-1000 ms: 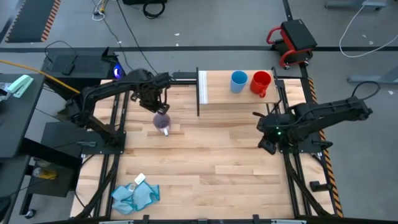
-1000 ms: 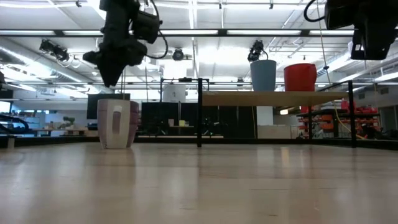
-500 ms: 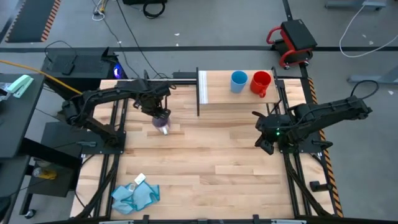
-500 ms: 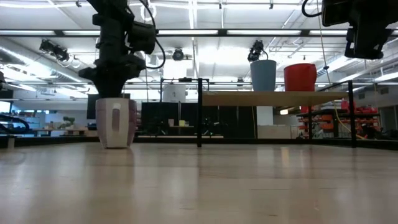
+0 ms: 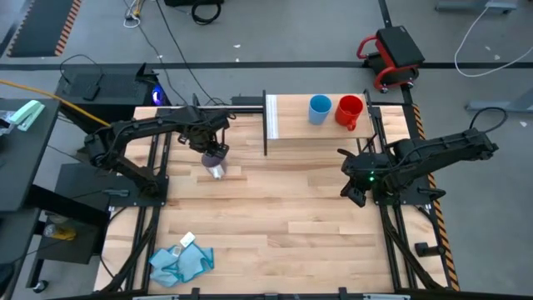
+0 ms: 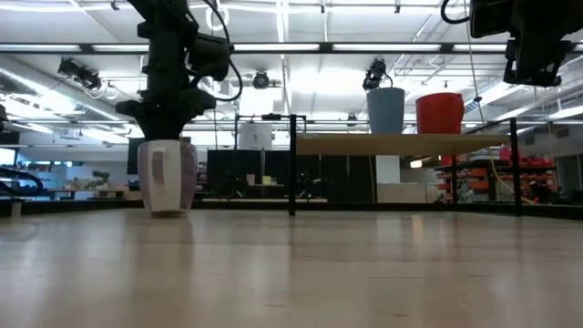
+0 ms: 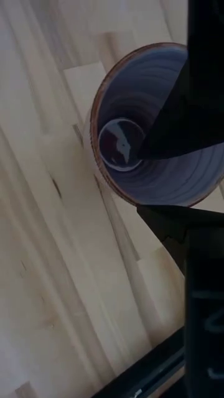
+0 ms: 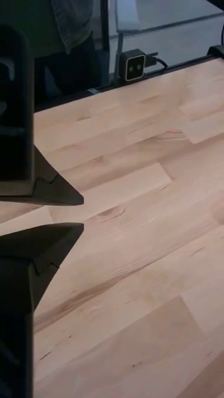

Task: Stack small to large cups/mugs on shelf
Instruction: Put the violet mug on the shelf

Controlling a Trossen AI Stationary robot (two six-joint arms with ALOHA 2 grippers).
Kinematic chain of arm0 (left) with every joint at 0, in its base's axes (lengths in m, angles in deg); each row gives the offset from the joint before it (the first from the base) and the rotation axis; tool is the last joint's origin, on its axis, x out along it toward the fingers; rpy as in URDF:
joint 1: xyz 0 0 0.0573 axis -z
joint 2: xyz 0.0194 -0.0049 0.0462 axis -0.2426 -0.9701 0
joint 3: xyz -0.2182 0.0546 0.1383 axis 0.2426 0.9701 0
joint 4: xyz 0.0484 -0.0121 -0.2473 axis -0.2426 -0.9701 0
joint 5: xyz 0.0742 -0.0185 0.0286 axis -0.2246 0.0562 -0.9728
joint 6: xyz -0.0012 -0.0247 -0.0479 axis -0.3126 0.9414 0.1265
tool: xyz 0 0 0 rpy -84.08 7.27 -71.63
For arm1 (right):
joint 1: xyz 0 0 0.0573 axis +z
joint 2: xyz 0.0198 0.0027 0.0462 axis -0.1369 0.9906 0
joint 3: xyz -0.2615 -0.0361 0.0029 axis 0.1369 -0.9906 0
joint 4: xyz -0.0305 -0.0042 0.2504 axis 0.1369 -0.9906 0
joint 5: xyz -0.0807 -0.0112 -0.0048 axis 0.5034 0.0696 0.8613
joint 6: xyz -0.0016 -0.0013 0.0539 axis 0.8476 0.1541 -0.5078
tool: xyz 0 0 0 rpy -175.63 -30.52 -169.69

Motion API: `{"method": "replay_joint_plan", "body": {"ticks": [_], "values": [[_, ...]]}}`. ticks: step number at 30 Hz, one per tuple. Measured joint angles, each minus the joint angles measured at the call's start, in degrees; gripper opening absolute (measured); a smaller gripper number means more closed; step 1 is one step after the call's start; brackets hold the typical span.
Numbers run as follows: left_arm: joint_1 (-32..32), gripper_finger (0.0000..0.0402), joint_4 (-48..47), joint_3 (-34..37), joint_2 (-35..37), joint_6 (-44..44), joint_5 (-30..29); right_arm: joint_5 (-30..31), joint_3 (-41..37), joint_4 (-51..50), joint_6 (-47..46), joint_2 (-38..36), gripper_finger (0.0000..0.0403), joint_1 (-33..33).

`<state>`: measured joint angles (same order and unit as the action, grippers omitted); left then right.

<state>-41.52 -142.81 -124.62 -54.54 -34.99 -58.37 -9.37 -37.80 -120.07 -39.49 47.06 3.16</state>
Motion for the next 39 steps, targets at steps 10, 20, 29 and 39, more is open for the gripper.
{"method": "replay_joint_plan", "body": {"ticks": [10, 20, 29, 39], "values": [[1.3, 0.0131, -0.3, -0.2, 0.2, 0.8, 2.3, 0.0, 0.0, 0.0, 0.0, 0.0, 0.0064, 0.0], [3.3, 0.0131, 0.0, 0.0, 1.3, 3.5, 3.0, 0.0, 0.0, 0.0, 0.0, 0.0, 0.0064, 0.0], [3.3, 0.0132, -1.0, 0.1, 4.6, 4.6, 3.1, 0.4, 0.0, 0.0, 0.0, 0.0, 0.0064, 0.0], [2.8, 0.0129, -2.2, 0.2, 2.8, 2.2, 1.7, 1.2, 0.0, 0.0, 0.0, 0.0, 0.0064, 0.0]]}}
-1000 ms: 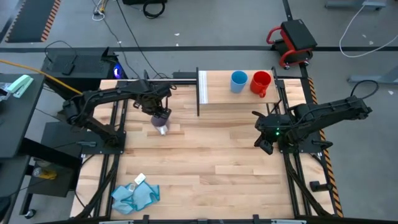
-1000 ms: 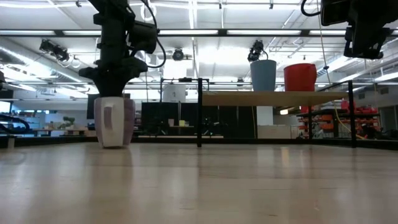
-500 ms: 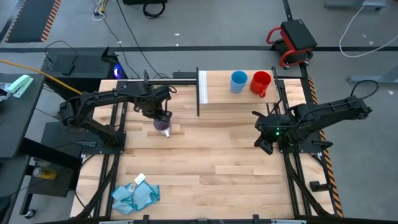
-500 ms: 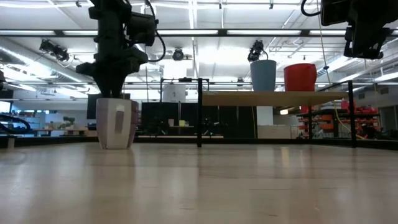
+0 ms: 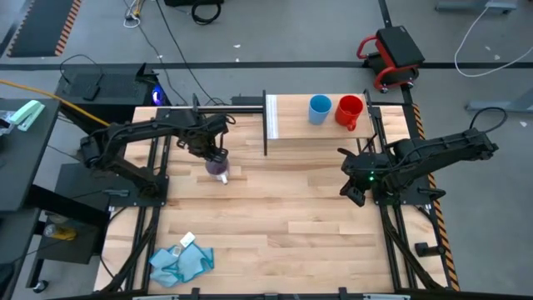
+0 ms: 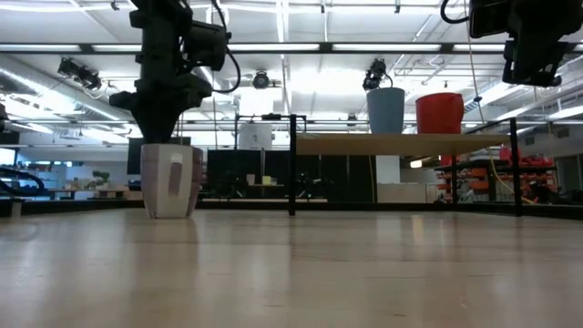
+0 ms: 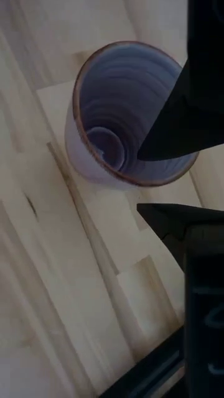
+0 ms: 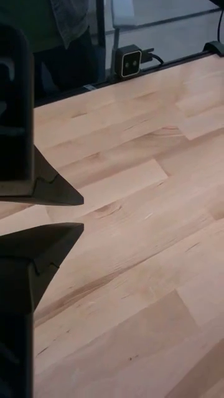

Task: Stack small to large cups/mugs on shelf
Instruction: Put the violet mug on the shelf

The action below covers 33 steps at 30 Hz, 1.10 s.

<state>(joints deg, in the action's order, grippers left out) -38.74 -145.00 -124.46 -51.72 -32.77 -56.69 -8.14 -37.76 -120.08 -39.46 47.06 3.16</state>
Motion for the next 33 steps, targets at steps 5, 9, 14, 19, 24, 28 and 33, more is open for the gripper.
{"method": "replay_joint_plan", "body": {"ticks": [5, 9, 14, 19, 24, 28, 33], "values": [[-0.2, 0.0135, 1.1, 1.5, -1.1, -0.6, 0.5, 0.0, 0.0, 0.2, -0.2, 0.1, 0.0064, 0.0], [-0.2, 0.0132, 2.9, 3.5, -1.1, -0.2, 1.3, 0.0, 0.0, 0.5, -0.2, 0.5, 0.0064, 0.0], [-0.1, 0.0122, 5.6, 4.2, -1.1, 0.1, 3.1, 0.0, 0.0, 0.5, -0.2, 0.8, 0.0064, 0.0], [-0.1, 0.0101, 9.2, 4.2, -1.1, 0.9, 4.4, 0.0, 0.0, 0.5, -0.3, 1.0, 0.0064, 0.0], [0.4, 0.006, 10.3, 4.2, -1.1, 1.6, 4.9, 0.0, 0.0, 0.5, -0.4, 1.0, 0.0064, 0.0], [1.7, 0.0023, 11.8, 4.2, -1.1, 3.2, 5.0, 0.0, 0.0, 0.5, -0.4, 1.0, 0.0064, 0.0], [4.4, 0.0016, 15.5, 4.2, -1.1, 6.4, 6.5, 1.0, 0.0, 0.5, -0.6, 1.0, 0.0064, 0.0]]}}
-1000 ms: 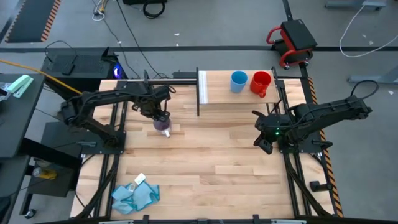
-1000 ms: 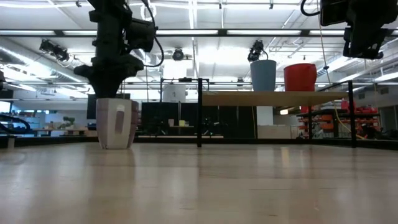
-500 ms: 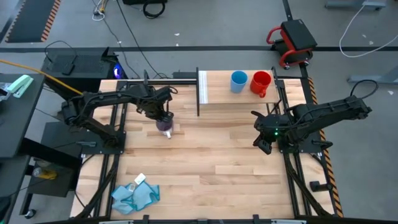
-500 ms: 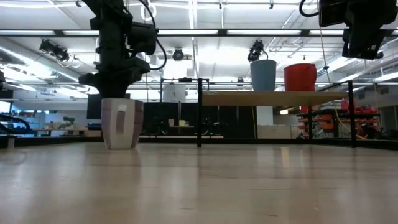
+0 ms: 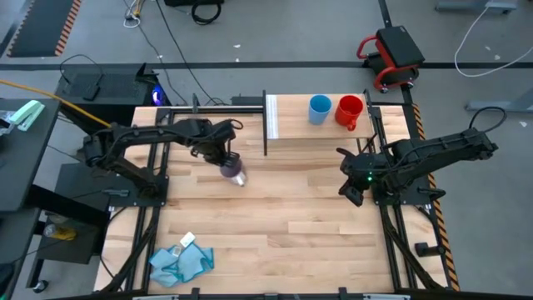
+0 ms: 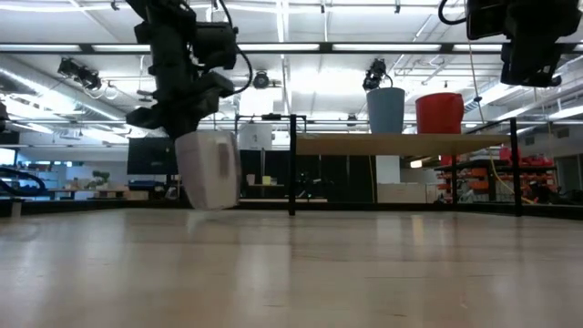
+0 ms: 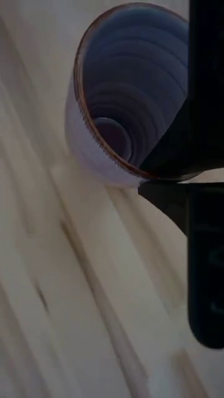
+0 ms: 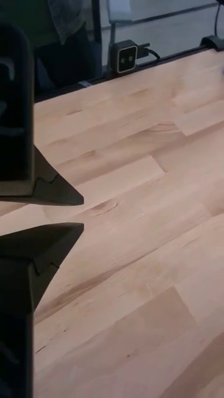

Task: Stack small to large cups/mugs on shelf
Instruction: Put the violet mug on the shelf

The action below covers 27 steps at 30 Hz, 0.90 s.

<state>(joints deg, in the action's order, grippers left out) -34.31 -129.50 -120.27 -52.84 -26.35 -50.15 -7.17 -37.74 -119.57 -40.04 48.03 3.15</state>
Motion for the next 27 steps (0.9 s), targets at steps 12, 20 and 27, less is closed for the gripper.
{"method": "replay_joint_plan", "body": {"ticks": [12, 20, 27], "values": [[7.7, 0.0016, 8.5, -0.1, 0.0, 7.9, 0.4, 5.9, -10.5, 23.6, 1.6, 0.0, 0.0064, 3.2], [10.7, 0.0024, 8.3, -0.1, 0.0, 10.3, 0.4, 11.0, -28.1, 63.2, 10.0, 1.1, 0.0064, 3.7], [12.1, 0.002, 8.2, -0.2, 0.0, 11.5, 0.7, 15.0, -32.7, 82.0, 13.4, 13.2, 0.0064, 0.8]]}}
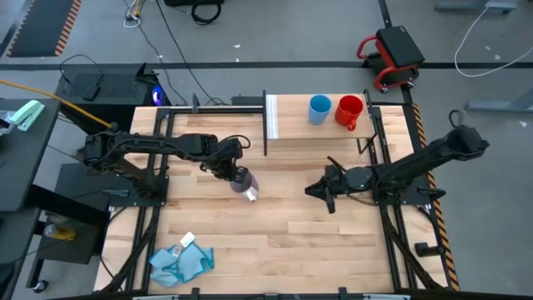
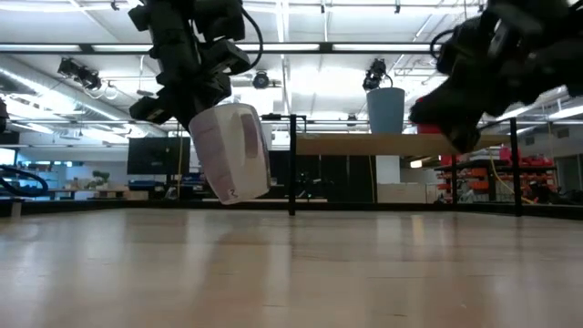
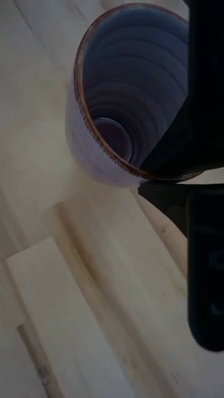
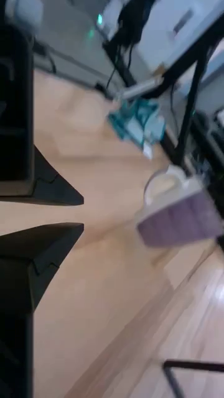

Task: Stack small to large cups/mugs on shelf
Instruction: Put the violet mug on the shelf

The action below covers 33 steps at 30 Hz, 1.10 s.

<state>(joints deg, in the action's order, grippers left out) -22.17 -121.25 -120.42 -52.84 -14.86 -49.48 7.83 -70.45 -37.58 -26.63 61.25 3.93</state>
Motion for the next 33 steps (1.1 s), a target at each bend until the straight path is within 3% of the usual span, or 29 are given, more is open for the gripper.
{"method": "replay_joint_plan", "body": {"ticks": [8, 17, 22, 29, 33], "values": [[0.1, 0.0017, -1.5, 0.0, 0.0, 0.2, 0.0, -9.5, 4.2, 19.7, 3.4, 21.9, 0.0064, -5.6], [1.7, 0.0018, -5.8, -0.1, -1.2, 0.4, -0.7, -22.5, 20.0, 22.3, 9.2, 36.3, 0.0064, -9.5], [2.8, 0.0021, -5.8, -0.3, -2.8, 1.2, -0.7, -23.7, 25.8, 22.3, 10.2, 41.9, 0.0064, -9.4], [2.9, 0.002, -8.0, -2.4, -3.2, 0.9, -1.9, -23.9, 26.8, 26.0, 10.0, 47.8, 0.0064, -8.5], [2.8, 0.0023, -10.9, -4.3, -3.7, 0.8, -3.1, -16.3, 26.9, 27.5, 13.2, 49.0, 0.0064, -6.8]]}}
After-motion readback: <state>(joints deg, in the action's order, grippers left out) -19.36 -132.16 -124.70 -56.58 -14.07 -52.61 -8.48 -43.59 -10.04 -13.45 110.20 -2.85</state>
